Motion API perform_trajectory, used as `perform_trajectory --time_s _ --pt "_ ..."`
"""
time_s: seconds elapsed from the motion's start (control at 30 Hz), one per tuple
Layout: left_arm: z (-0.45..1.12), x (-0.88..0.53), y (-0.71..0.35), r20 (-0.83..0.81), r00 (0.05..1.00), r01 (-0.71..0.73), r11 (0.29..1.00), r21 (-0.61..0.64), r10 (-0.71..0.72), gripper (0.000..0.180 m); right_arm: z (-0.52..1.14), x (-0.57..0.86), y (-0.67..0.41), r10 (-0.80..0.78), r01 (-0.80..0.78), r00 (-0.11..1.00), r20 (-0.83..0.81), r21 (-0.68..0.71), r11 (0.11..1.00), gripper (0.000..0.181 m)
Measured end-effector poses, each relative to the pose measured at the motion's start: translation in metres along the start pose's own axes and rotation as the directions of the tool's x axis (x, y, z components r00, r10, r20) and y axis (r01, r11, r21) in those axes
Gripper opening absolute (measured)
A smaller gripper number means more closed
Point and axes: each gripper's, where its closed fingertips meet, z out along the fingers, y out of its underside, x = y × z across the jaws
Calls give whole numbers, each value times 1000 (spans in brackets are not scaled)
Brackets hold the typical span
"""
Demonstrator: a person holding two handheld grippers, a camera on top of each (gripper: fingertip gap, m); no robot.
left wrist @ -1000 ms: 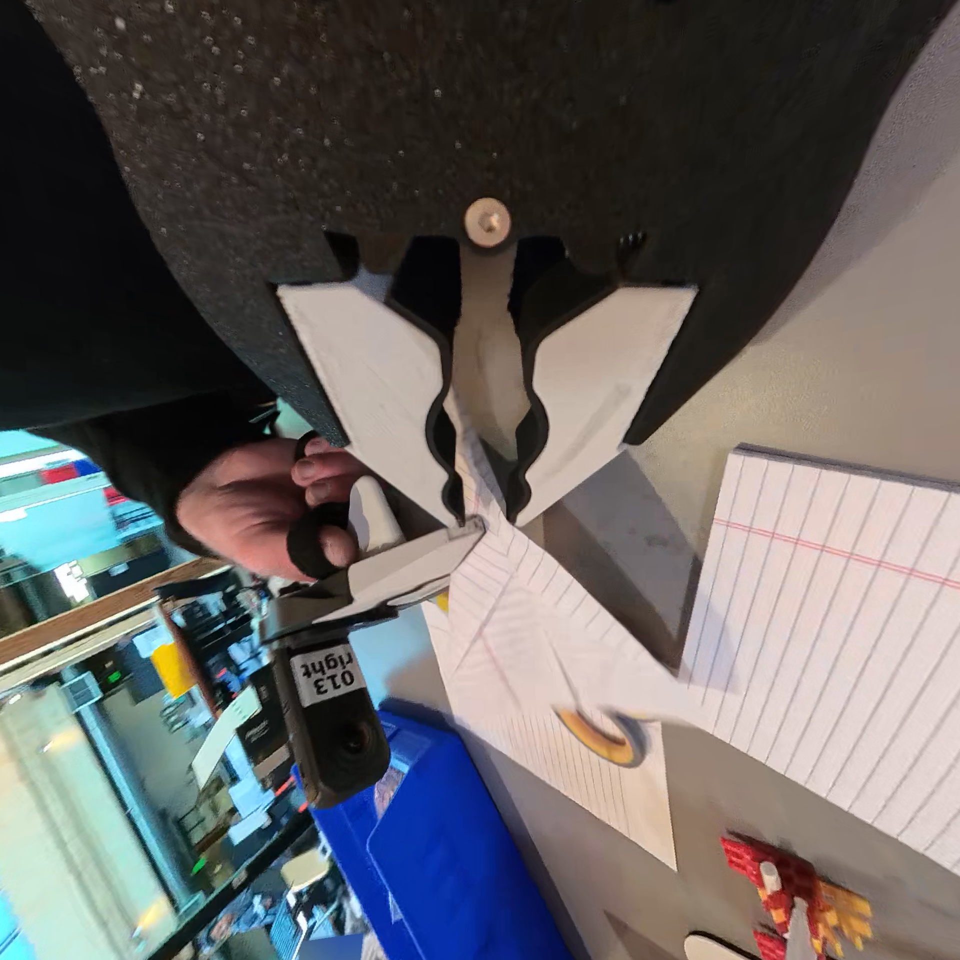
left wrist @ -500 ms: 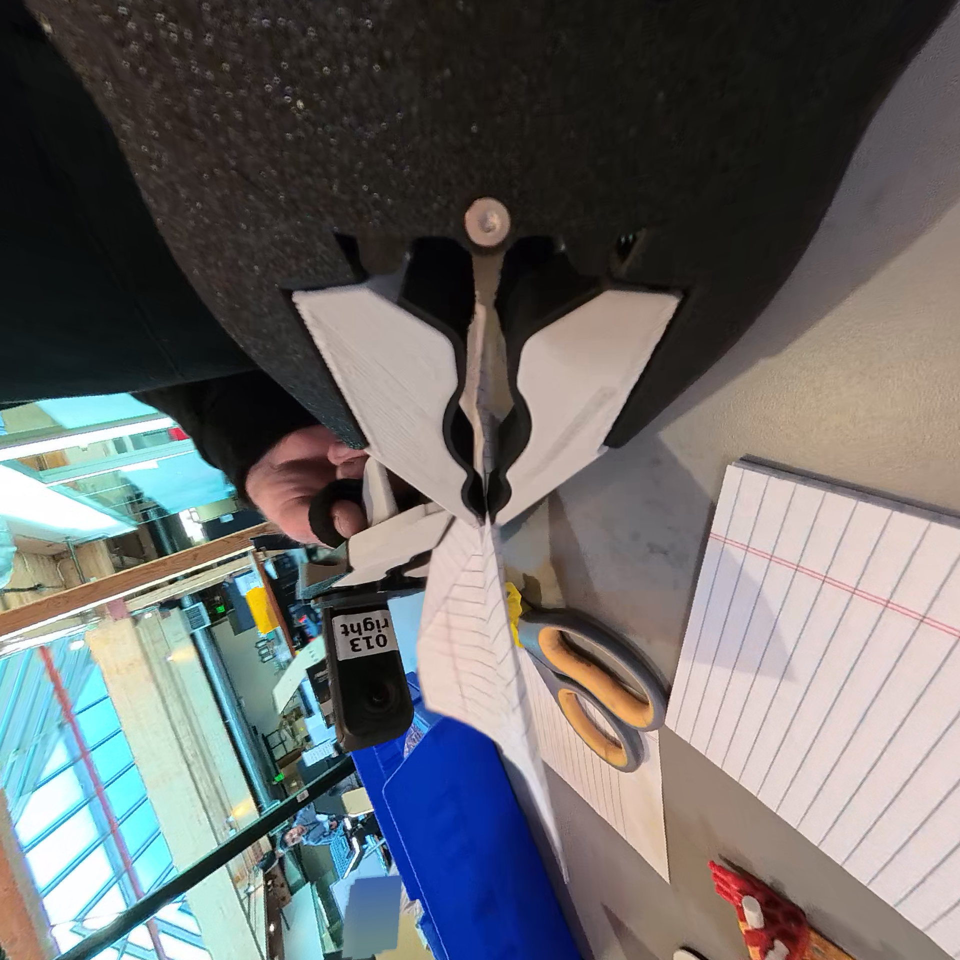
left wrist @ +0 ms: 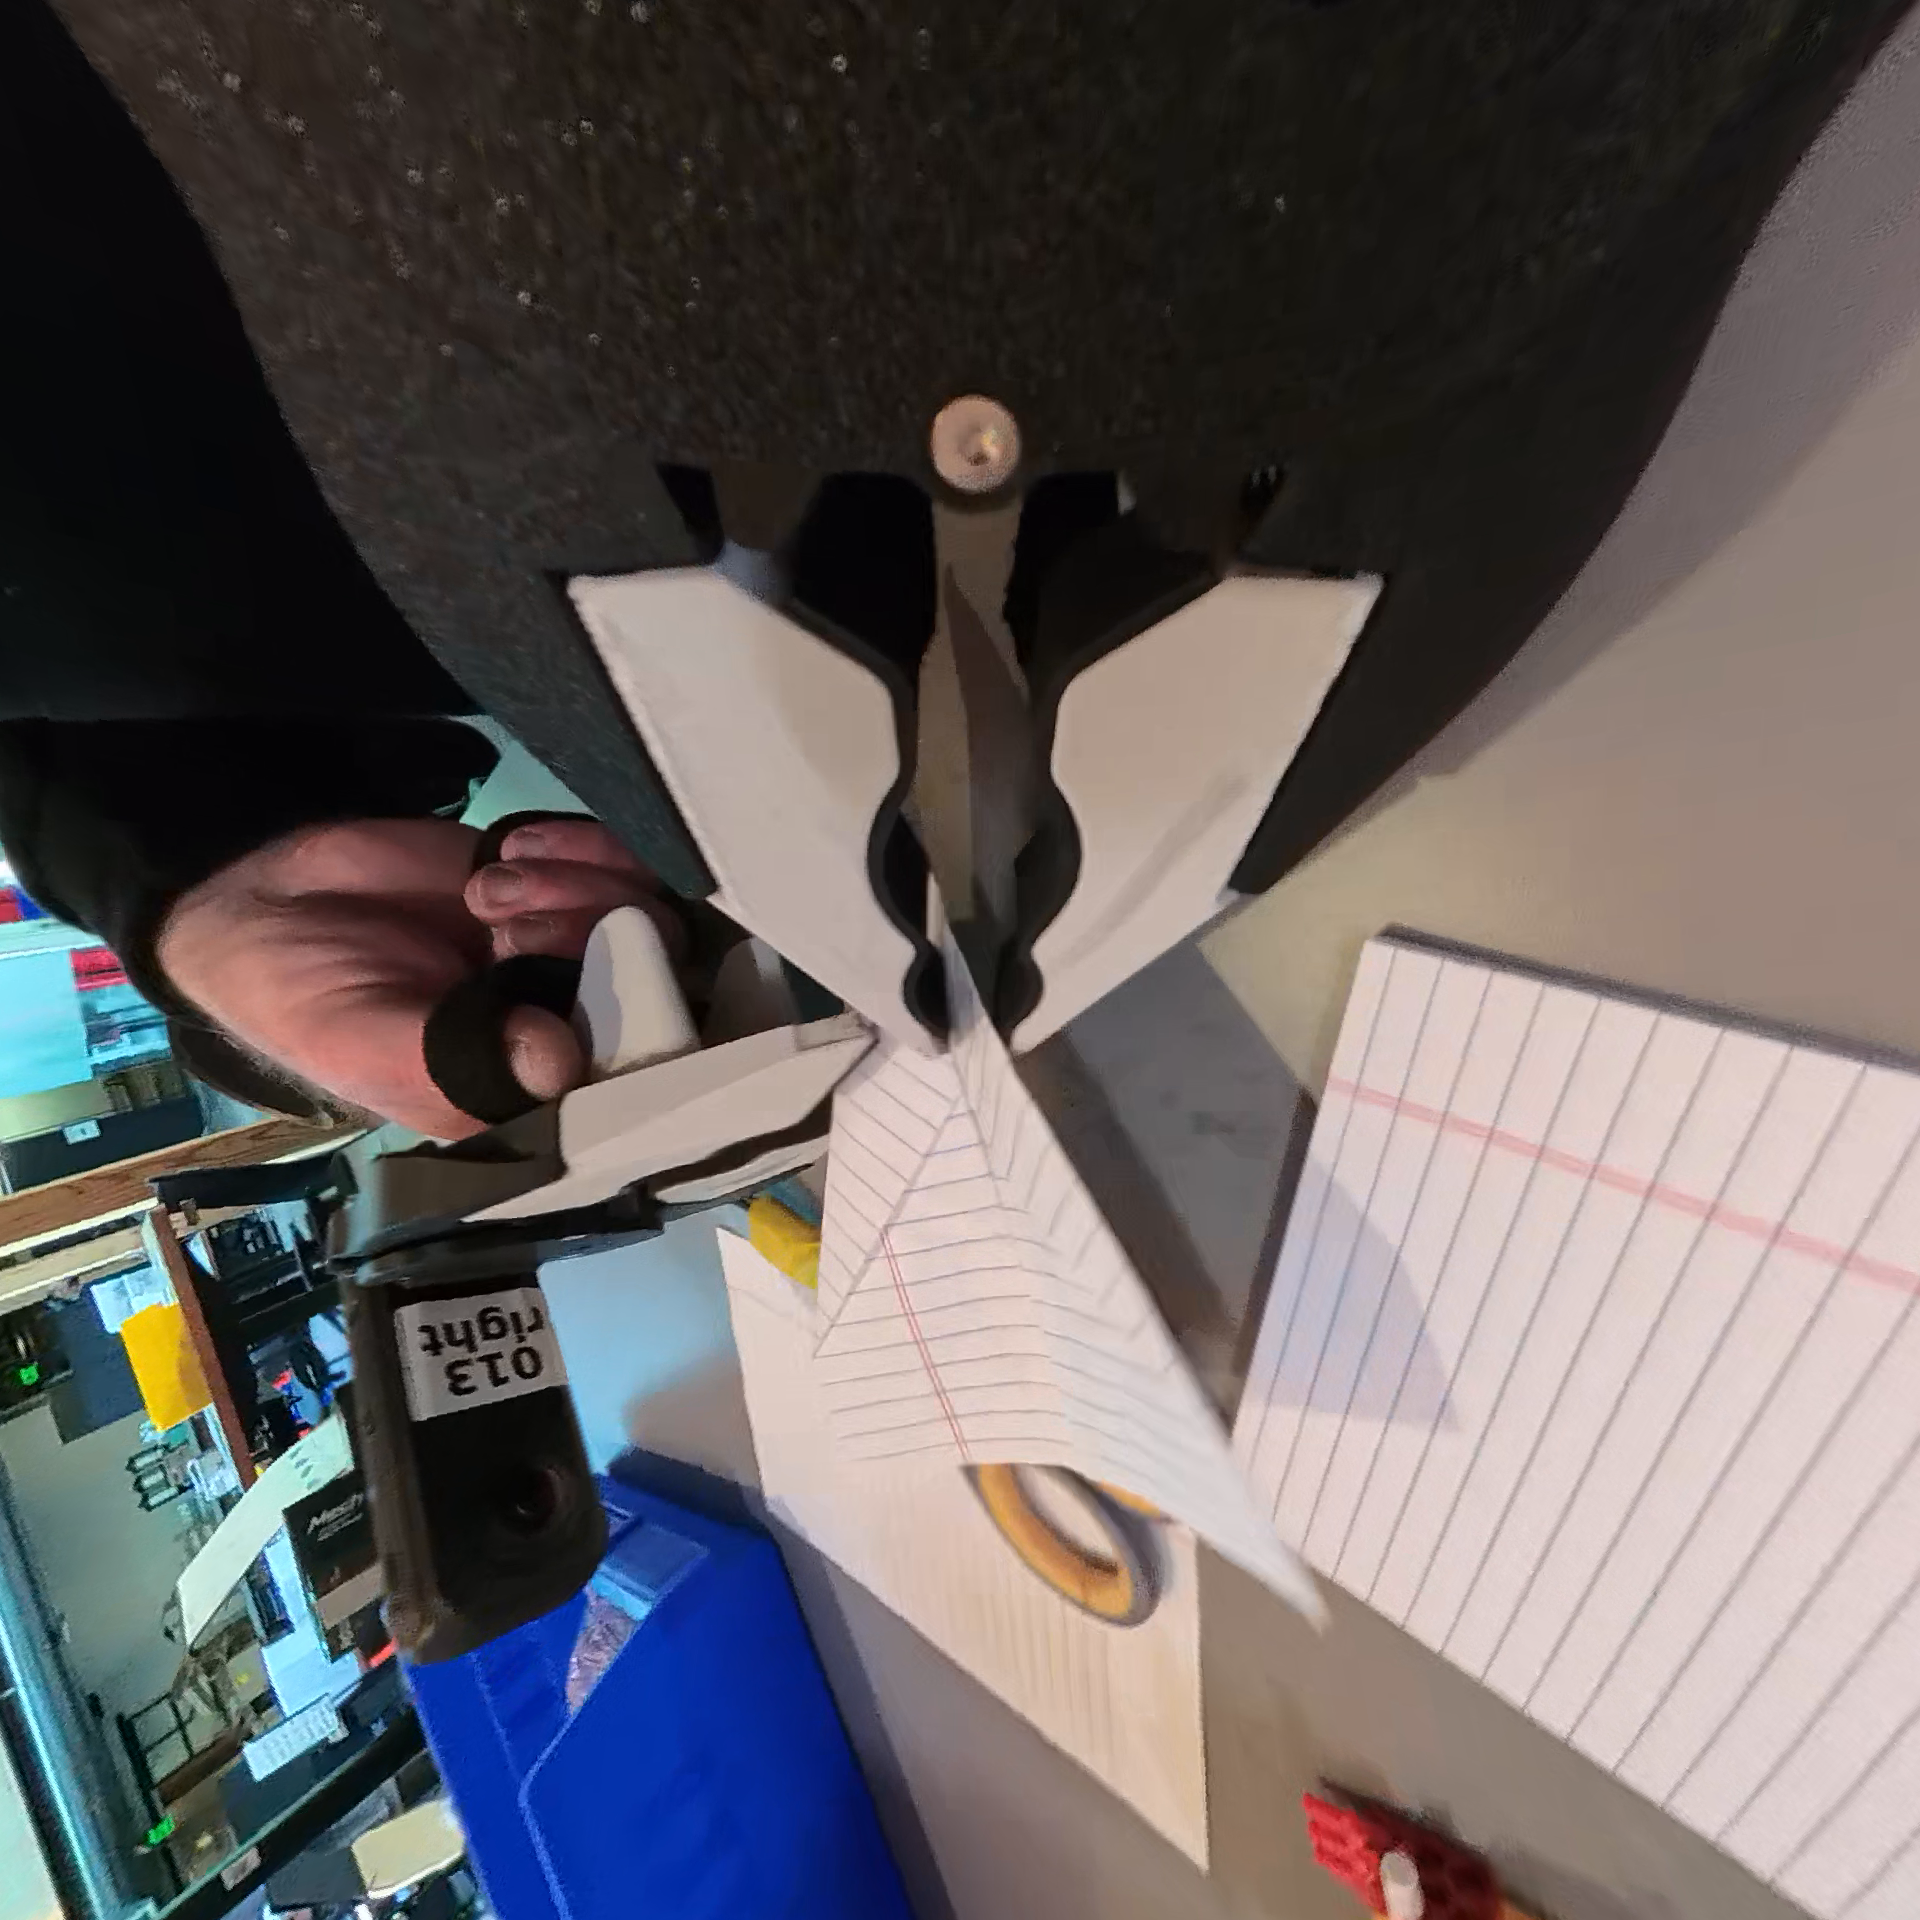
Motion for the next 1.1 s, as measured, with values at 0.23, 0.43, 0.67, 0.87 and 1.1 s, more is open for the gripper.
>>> perform_trajectory --time_s 0.23,0.43,0.67,0.87,1.1 --pt "-8 -3 7 -40 996 74 997 -17 -75 33 -3 3 6 -46 45 998 -34 -39 998 15" --pt "-12 3 21 -75 993 83 995 -58 -88 23 -8 2 11 -52 51 999 -17 -62 997 15" --pt "-12 16 28 -116 991 55 996 -76 -64 32 -15 -4 1 -19 19 998 53 5 1000 0" --pt "-5 22 41 -48 996 -81 990 -115 76 46 -20 -12 -13 11 -24 992 126 100 995 0" --pt "-4 17 30 38 986 -160 985 -67 162 17 -15 -11 -19 19 -32 996 84 148 988 0"
